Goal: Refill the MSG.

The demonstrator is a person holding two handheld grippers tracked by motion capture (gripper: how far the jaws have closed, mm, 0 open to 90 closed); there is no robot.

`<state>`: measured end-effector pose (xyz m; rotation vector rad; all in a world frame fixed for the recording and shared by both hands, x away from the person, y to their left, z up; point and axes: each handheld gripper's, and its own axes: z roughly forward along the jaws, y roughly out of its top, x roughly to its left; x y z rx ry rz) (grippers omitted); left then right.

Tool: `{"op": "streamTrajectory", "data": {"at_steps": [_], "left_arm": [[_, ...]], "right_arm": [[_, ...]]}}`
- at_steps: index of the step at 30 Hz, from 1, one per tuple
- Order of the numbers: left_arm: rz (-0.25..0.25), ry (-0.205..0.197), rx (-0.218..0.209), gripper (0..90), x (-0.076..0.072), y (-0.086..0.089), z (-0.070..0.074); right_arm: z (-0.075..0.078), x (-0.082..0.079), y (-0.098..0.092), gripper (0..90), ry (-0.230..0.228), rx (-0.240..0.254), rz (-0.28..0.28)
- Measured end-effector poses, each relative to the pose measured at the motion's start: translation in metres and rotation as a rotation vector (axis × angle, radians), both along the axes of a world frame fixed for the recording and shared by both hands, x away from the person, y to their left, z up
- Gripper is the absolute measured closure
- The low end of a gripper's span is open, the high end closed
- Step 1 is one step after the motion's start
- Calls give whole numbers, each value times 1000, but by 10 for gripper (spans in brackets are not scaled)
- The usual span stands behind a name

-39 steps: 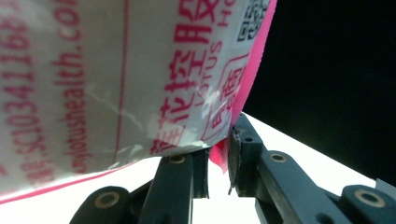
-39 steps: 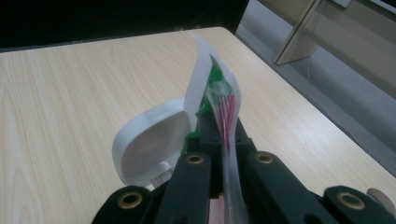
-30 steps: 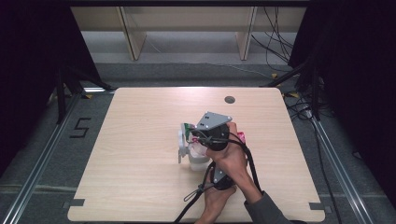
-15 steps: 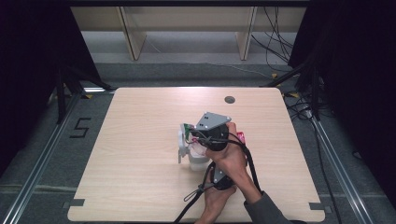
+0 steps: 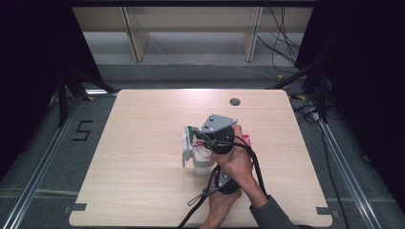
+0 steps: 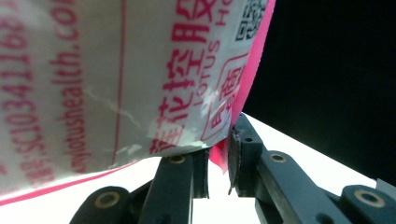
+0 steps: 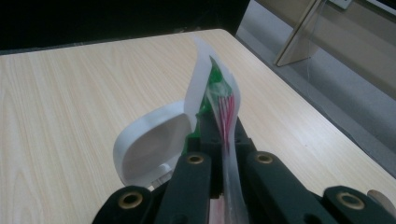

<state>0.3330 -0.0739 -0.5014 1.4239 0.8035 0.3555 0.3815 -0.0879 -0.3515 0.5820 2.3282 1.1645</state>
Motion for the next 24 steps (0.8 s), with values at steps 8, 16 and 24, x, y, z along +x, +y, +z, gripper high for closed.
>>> {"op": "streamTrajectory", "data": {"at_steps": [8, 16, 24], "left_arm": [[-72, -27, 157, 793, 2, 10, 0], [-79, -37, 153, 793, 2, 10, 2], [-77, -32, 148, 793, 3, 10, 1]], "right_arm": [[-1, 1, 1, 900, -18, -14, 6], [0, -1, 2, 900, -18, -15, 7], [-1, -1, 4, 900, -32, -32, 6]]}}
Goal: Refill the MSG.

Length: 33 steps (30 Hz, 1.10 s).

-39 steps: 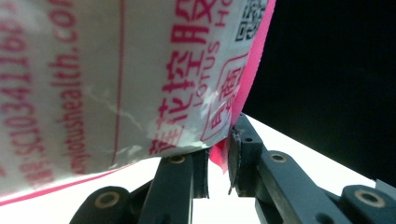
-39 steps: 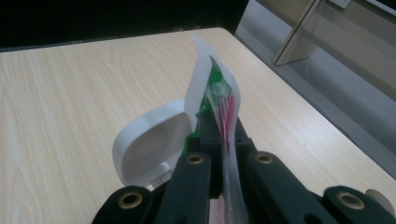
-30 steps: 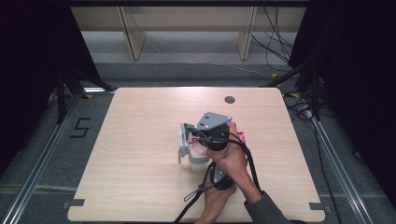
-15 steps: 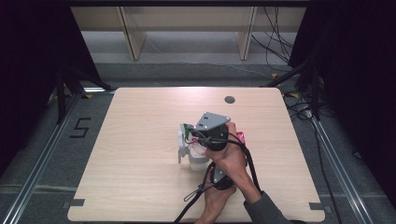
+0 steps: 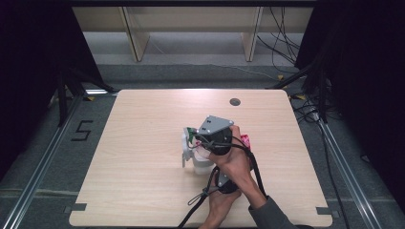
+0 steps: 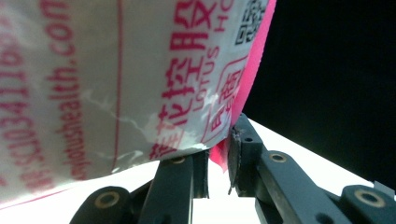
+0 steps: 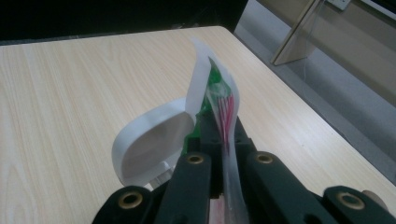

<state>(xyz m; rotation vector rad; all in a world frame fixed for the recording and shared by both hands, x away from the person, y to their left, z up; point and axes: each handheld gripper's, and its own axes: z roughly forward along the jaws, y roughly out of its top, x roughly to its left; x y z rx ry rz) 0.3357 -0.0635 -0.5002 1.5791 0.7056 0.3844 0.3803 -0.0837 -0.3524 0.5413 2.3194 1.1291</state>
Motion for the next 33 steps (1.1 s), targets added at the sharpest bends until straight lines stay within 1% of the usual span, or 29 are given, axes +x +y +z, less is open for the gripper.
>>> {"op": "streamTrajectory", "data": {"at_steps": [1, 2, 3, 5, 8, 9, 10, 11, 12, 14, 15, 16, 17, 18, 19, 20, 21, 22, 23, 25, 27, 28, 33], "left_arm": [[1, 2, 3, 793, 0, 0, 0], [-1, 2, 5, 793, 0, 0, 0], [-3, 0, 8, 793, 0, 0, 0], [-3, 0, -4, 793, 0, 0, 0], [-4, 3, 4, 792, 0, 0, 0], [-4, 0, 4, 793, 0, 0, 0], [-5, -3, 2, 793, 0, 0, 0], [-6, -3, 2, 793, 0, 0, 0], [-5, -2, 4, 793, 0, 1, 1], [-5, 2, 4, 792, 0, 1, 0], [-5, 2, 4, 792, -1, 0, 0], [-6, 1, 3, 793, 0, 0, 0], [40, 23, -123, 793, -1, -8, 0], [56, 32, -149, 793, -2, -10, 0], [67, 32, -140, 793, -3, -9, 0], [69, 31, -139, 793, -3, -9, 1], [25, 8, -9, 793, -1, 0, 0], [-1, 2, 6, 793, 0, 1, 0], [-17, -1, 7, 793, 0, 1, 0], [-7, 5, -6, 793, 0, 0, 0], [-2, 1, 7, 793, 0, 1, 0], [-1, 3, 1, 793, 0, 0, 0], [-1, 2, 8, 792, 0, 1, 0]], "right_arm": [[0, 0, -1, 900, 2, 5, -5], [0, -1, -1, 900, 17, 11, -13], [0, 0, -1, 900, 21, 11, -13], [0, 0, -1, 900, 22, 13, -12], [0, 0, -1, 900, 14, 12, -11], [0, -1, 0, 900, 20, 11, -13], [0, 0, -1, 900, 5, 5, -4], [1, -1, 0, 900, 10, -1, 2], [1, -1, 0, 900, 2, -3, 3], [1, 0, -1, 900, 1, 5, -3], [1, -1, -1, 900, 26, 16, -14], [1, 1, -2, 900, 8, 10, 5], [1, 1, -2, 900, 7, 14, 2], [1, 1, -2, 900, 16, 16, 0], [1, 1, -3, 900, 16, 17, 0], [2, 0, -3, 900, 17, 14, 3], [2, 1, -3, 900, 10, 12, 10], [1, 1, -2, 900, 0, 13, 9], [1, 1, -2, 900, 5, 15, 5], [1, 1, -2, 900, 15, 17, 1], [1, 1, -2, 900, 8, 16, 3], [1, 1, -2, 900, 4, 11, 4], [0, 1, -1, 900, 18, 10, -7]]}}
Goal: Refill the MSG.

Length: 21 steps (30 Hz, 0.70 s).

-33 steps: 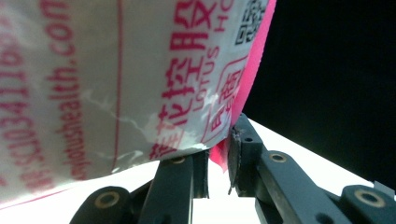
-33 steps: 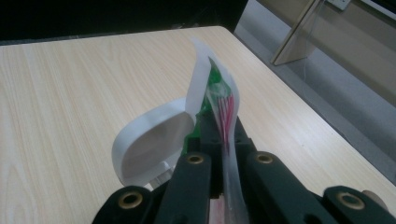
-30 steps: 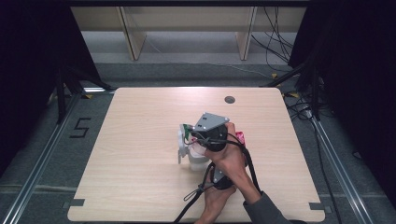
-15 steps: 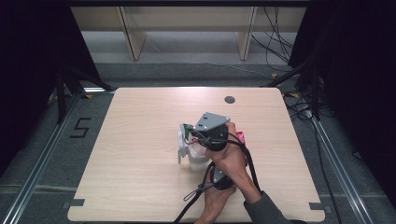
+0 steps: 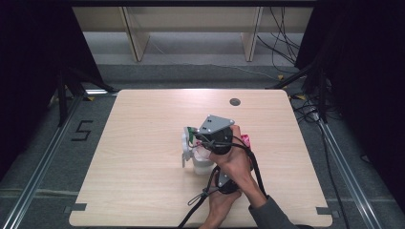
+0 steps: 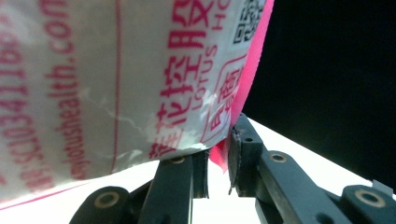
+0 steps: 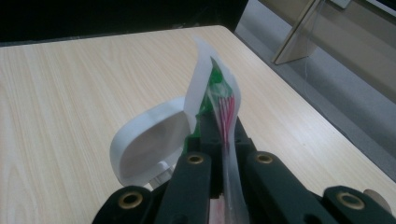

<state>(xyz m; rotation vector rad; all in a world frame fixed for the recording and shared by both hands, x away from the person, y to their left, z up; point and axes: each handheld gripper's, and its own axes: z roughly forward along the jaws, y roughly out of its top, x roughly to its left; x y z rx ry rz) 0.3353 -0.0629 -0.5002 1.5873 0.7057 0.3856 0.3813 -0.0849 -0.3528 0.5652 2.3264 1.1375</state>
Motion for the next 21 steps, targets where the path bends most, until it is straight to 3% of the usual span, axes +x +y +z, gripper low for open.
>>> {"op": "streamTrajectory", "data": {"at_steps": [18, 21], "left_arm": [[1, 2, -7, 792, 0, 0, 0], [-1, 7, -6, 791, 1, 0, -1]], "right_arm": [[1, 1, 0, 900, -11, 5, 9], [-1, 0, 1, 900, 7, 2, -5]]}}
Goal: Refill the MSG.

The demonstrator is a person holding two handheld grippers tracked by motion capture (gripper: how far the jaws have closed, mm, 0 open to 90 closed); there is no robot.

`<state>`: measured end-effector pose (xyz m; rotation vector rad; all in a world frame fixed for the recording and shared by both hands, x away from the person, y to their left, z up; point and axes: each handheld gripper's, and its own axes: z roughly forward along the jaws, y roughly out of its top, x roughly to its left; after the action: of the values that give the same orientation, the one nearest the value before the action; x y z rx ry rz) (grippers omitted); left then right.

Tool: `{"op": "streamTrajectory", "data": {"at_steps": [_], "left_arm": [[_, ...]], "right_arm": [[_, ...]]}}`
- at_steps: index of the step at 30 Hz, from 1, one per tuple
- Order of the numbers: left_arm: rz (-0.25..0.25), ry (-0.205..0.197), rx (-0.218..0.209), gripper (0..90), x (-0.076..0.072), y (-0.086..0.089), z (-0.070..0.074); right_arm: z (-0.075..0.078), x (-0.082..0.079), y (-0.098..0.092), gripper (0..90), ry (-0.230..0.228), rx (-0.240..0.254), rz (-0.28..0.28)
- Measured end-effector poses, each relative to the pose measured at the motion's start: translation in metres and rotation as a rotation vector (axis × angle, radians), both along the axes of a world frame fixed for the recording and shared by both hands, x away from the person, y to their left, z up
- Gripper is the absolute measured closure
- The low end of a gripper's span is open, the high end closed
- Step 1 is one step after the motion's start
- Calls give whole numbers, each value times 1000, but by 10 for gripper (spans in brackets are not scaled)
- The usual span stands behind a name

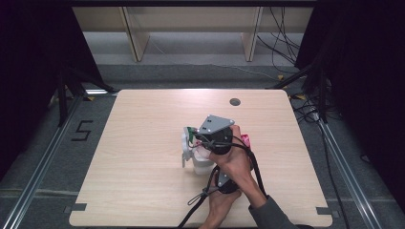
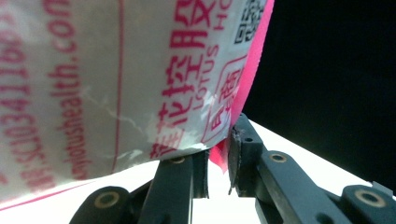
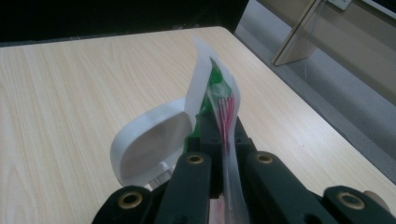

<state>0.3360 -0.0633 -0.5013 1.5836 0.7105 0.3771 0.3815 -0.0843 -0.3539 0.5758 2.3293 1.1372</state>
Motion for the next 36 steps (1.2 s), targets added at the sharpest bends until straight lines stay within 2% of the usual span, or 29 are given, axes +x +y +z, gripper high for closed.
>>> {"op": "streamTrajectory", "data": {"at_steps": [6, 8, 11, 13, 14, 15, 19, 20, 21, 22, 25, 26, 27, 29, 30, 31, 32, 33, 34, 35, 36], "left_arm": [[3, -4, 1, 792, -1, 1, 2], [0, -2, -1, 792, 0, 1, 1], [-1, -6, -6, 793, 0, 1, 1], [1, -6, -3, 792, 0, 1, 2], [5, -4, 2, 792, 0, 1, 2], [6, -2, -2, 792, 0, 1, 1], [-5, -8, -10, 793, 0, 1, 2], [53, 23, -171, 793, -2, -9, 3], [17, -2, -15, 793, 0, 2, 2], [7, -3, 7, 793, 0, 3, 2], [-6, -2, -10, 793, 1, 2, 1], [38, 15, -124, 793, 0, -5, 1], [65, 25, -155, 793, -1, -7, 2], [86, 28, -149, 793, -2, -7, 3], [42, 9, -26, 793, -1, 1, 2], [9, 0, -9, 792, 0, 2, 2], [41, 21, -141, 793, 0, -7, 1], [61, 27, -157, 793, -1, -8, 1], [76, 27, -164, 793, -1, -8, 2], [46, 9, -27, 793, -1, 0, 2], [6, -2, -3, 793, 0, 3, 2]], "right_arm": [[2, -1, 1, 900, -20, -2, 7], [0, -1, 1, 900, -8, -4, 5], [1, 0, 1, 900, -20, -2, 18], [2, -2, 0, 900, -6, 9, 7], [1, 0, 1, 900, -17, 2, 19], [1, -1, 1, 900, -7, 0, 14], [2, -1, 1, 900, -16, 5, 22], [3, -1, 1, 900, -24, 6, 26], [3, -2, 1, 900, -20, 6, 24], [2, -2, 2, 900, -15, 2, 17], [0, 0, 2, 900, -17, -4, 21], [1, -1, 1, 900, -10, 6, 15], [3, -2, 1, 900, -23, 10, 19], [3, -3, 1, 900, -21, 11, 16], [3, -2, 1, 900, -26, 5, 21], [2, -1, 1, 900, -15, 8, 16], [2, -1, 1, 900, -13, 11, 11], [2, -2, 1, 900, -7, 14, 8], [2, -1, 0, 900, -35, 2, 19], [2, -2, 1, 900, -10, 14, 12], [2, -2, 1, 900, -10, 14, 11]]}}
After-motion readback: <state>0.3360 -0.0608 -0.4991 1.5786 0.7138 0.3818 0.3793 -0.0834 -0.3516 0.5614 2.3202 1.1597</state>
